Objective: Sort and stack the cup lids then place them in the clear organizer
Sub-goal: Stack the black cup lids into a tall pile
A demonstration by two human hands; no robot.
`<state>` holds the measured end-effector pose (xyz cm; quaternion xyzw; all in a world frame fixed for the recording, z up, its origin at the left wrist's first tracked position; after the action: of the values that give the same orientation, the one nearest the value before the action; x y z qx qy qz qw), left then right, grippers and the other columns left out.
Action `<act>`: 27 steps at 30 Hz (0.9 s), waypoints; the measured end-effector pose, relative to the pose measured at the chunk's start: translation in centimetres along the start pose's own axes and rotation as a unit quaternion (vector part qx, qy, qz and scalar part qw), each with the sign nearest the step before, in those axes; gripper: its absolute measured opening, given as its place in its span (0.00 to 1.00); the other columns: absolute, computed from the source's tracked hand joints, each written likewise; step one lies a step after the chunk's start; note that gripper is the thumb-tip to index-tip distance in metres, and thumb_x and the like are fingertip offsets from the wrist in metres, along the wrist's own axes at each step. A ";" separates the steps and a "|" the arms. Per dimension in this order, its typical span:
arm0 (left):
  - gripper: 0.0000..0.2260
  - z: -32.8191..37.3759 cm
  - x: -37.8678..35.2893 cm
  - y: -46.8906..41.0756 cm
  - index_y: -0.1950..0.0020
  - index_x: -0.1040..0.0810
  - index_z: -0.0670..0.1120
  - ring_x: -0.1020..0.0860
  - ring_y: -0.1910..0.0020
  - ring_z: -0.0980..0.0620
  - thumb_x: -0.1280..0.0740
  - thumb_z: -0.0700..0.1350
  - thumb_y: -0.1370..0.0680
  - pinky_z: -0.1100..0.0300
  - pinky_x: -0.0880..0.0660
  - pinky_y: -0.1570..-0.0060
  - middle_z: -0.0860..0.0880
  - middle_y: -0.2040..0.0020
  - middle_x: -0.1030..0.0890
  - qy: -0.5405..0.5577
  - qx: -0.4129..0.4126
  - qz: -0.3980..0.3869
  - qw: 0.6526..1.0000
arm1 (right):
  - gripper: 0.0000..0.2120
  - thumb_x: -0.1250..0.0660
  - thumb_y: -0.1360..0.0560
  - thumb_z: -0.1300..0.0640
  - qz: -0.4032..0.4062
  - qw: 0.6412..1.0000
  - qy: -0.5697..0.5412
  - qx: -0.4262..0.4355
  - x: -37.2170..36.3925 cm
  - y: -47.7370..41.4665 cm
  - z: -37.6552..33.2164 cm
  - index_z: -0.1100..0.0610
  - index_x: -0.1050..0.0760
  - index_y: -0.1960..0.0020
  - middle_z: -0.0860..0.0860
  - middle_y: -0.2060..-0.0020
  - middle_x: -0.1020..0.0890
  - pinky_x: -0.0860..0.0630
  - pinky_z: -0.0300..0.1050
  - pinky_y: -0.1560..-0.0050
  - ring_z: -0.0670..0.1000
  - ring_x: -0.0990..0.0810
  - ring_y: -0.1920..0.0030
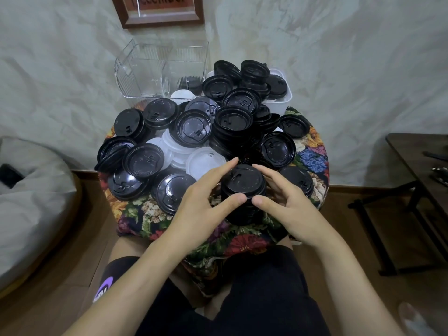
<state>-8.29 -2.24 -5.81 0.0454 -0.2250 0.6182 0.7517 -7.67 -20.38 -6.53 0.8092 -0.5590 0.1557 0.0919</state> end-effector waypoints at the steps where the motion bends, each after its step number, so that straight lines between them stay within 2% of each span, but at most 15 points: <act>1: 0.29 -0.1 -0.1 0.0 0.22 0.30 0.59 0.27 0.28 0.63 0.28 0.56 0.22 0.57 0.31 0.27 0.64 0.29 0.23 0.004 0.008 -0.003 1.000 | 0.30 0.29 0.23 0.47 -0.002 1.000 0.002 -0.001 0.0 0.0 0.1 0.41 0.33 0.23 0.29 0.31 0.25 0.31 0.37 0.27 0.35 0.29 0.28; 5: 0.32 -0.3 -0.3 0.2 0.21 0.31 0.59 0.28 0.28 0.65 0.28 0.59 0.24 0.55 0.31 0.26 0.64 0.29 0.23 0.009 0.028 -0.002 1.000 | 0.30 0.29 0.22 0.47 -0.010 1.000 0.000 -0.008 0.2 0.0 0.3 0.42 0.33 0.23 0.31 0.31 0.24 0.31 0.38 0.28 0.36 0.29 0.27; 8: 0.33 -0.2 -0.3 0.4 0.21 0.31 0.59 0.29 0.28 0.66 0.26 0.58 0.25 0.55 0.32 0.25 0.65 0.29 0.24 0.006 0.031 0.003 0.999 | 0.28 0.30 0.22 0.47 0.001 1.000 -0.003 -0.002 0.6 0.2 0.1 0.44 0.31 0.24 0.35 0.31 0.22 0.28 0.41 0.29 0.39 0.26 0.29; 13: 0.32 -0.1 -0.3 0.4 0.22 0.30 0.60 0.28 0.28 0.64 0.24 0.56 0.25 0.53 0.31 0.26 0.65 0.29 0.24 0.010 0.028 -0.001 1.000 | 0.29 0.27 0.25 0.47 0.028 1.000 -0.006 0.009 0.7 0.0 -0.1 0.46 0.28 0.25 0.37 0.33 0.20 0.27 0.40 0.29 0.39 0.24 0.30; 16: 0.33 -0.6 -0.3 0.5 0.22 0.30 0.61 0.28 0.28 0.65 0.23 0.54 0.26 0.61 0.31 0.29 0.65 0.29 0.24 0.020 0.036 -0.006 0.999 | 0.30 0.27 0.24 0.48 0.017 1.000 0.002 0.003 0.5 -0.1 -0.2 0.44 0.29 0.24 0.36 0.33 0.20 0.27 0.39 0.30 0.39 0.24 0.31; 18: 0.35 -1.0 -0.5 0.7 0.22 0.32 0.64 0.27 0.29 0.65 0.21 0.51 0.26 0.66 0.27 0.36 0.66 0.30 0.23 0.024 0.048 -0.014 0.998 | 0.30 0.26 0.25 0.49 0.013 1.000 0.000 -0.001 0.6 -0.1 -0.3 0.45 0.28 0.24 0.35 0.35 0.19 0.26 0.37 0.32 0.39 0.22 0.32; 21: 0.38 -1.4 -0.9 1.1 0.21 0.35 0.66 0.24 0.32 0.63 0.21 0.52 0.27 0.58 0.22 0.39 0.67 0.31 0.23 0.031 0.064 -0.006 0.997 | 0.33 0.24 0.28 0.49 0.015 1.000 0.002 -0.009 1.0 -0.3 -0.5 0.47 0.27 0.25 0.38 0.36 0.17 0.25 0.41 0.31 0.40 0.21 0.34; 24: 0.39 -1.7 -1.1 1.1 0.21 0.35 0.64 0.24 0.32 0.61 0.22 0.60 0.29 0.45 0.21 0.36 0.67 0.32 0.22 0.038 0.076 0.006 0.996 | 0.34 0.24 0.29 0.47 0.002 1.000 0.021 -0.015 1.0 -0.5 -0.7 0.46 0.28 0.24 0.38 0.35 0.18 0.27 0.45 0.28 0.40 0.22 0.32; 25: 0.39 -1.8 -1.1 1.1 0.21 0.34 0.63 0.24 0.31 0.62 0.22 0.61 0.30 0.44 0.23 0.34 0.66 0.32 0.22 0.035 0.075 0.006 0.997 | 0.34 0.24 0.28 0.47 -0.003 0.999 0.033 -0.015 1.0 -0.5 -0.8 0.44 0.29 0.23 0.36 0.34 0.19 0.28 0.45 0.28 0.38 0.23 0.31; 27: 0.38 -1.9 -1.1 1.0 0.21 0.33 0.61 0.24 0.31 0.61 0.22 0.58 0.28 0.48 0.23 0.34 0.64 0.32 0.21 0.036 0.073 0.003 0.997 | 0.33 0.24 0.25 0.49 -0.010 0.998 0.060 -0.019 1.0 -0.6 -0.9 0.41 0.31 0.23 0.32 0.35 0.21 0.30 0.44 0.27 0.35 0.25 0.31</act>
<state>-8.89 -2.39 -8.15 0.0774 -0.1519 0.6364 0.7523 -6.93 -20.70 -5.32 0.8023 -0.5469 0.1924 0.1422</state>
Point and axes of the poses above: each hand's wrist, its own y-axis away from the middle knuckle, its own x-axis out of the back of the hand, z = x × y, the point moved 7 cm from there along -y, towards the middle knuckle
